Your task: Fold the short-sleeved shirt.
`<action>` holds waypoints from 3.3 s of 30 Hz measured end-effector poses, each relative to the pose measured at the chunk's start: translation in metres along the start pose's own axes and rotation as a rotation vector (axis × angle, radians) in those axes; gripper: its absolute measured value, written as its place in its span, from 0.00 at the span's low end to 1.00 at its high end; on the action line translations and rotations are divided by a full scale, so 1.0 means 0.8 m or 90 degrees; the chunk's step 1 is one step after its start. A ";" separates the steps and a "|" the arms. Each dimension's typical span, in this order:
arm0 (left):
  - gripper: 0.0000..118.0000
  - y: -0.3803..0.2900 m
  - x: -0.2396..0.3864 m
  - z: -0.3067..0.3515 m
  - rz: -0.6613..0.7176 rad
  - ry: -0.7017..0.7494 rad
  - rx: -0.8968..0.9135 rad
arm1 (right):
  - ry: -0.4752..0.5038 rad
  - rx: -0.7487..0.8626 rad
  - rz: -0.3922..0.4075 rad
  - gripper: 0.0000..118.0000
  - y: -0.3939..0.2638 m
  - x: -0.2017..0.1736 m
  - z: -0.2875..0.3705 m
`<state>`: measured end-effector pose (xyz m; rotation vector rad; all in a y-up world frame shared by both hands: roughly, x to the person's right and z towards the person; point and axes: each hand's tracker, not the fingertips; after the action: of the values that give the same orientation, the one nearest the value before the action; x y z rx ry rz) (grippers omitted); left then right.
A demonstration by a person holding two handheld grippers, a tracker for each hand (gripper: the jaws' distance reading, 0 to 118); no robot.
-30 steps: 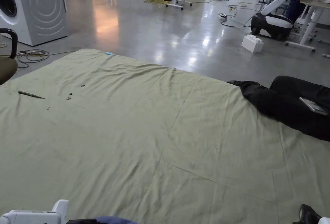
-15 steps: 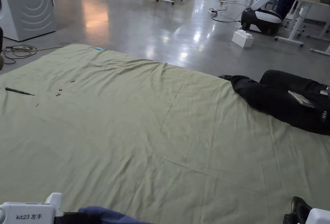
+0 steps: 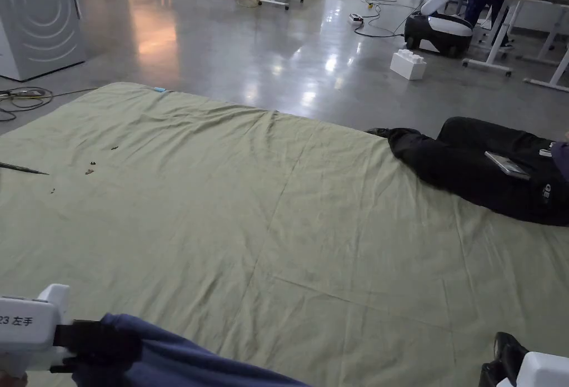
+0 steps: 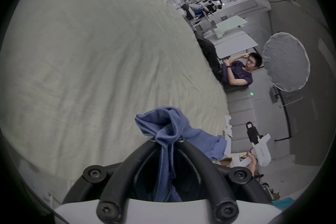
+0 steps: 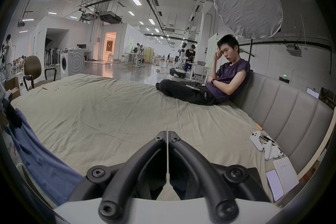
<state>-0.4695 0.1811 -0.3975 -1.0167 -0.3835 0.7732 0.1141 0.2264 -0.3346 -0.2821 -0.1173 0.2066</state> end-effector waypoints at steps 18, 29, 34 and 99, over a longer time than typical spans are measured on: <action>0.07 -0.004 0.132 -0.013 -0.046 0.046 -0.031 | 0.027 -0.004 -0.013 0.02 -0.005 -0.006 -0.010; 0.07 -0.040 0.218 -0.115 -0.088 0.060 -0.078 | 0.015 -0.013 -0.029 0.02 -0.012 0.011 -0.009; 0.07 -0.064 0.235 -0.169 -0.097 0.087 -0.094 | 0.010 -0.021 -0.034 0.02 -0.017 0.019 -0.005; 0.06 -0.157 0.226 -0.254 -0.217 0.011 -0.072 | -0.004 -0.064 -0.055 0.02 -0.049 0.042 0.008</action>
<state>-0.1713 0.1509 -0.3991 -1.0289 -0.5735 0.4394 0.1528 0.1988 -0.3143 -0.3753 -0.1455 0.1161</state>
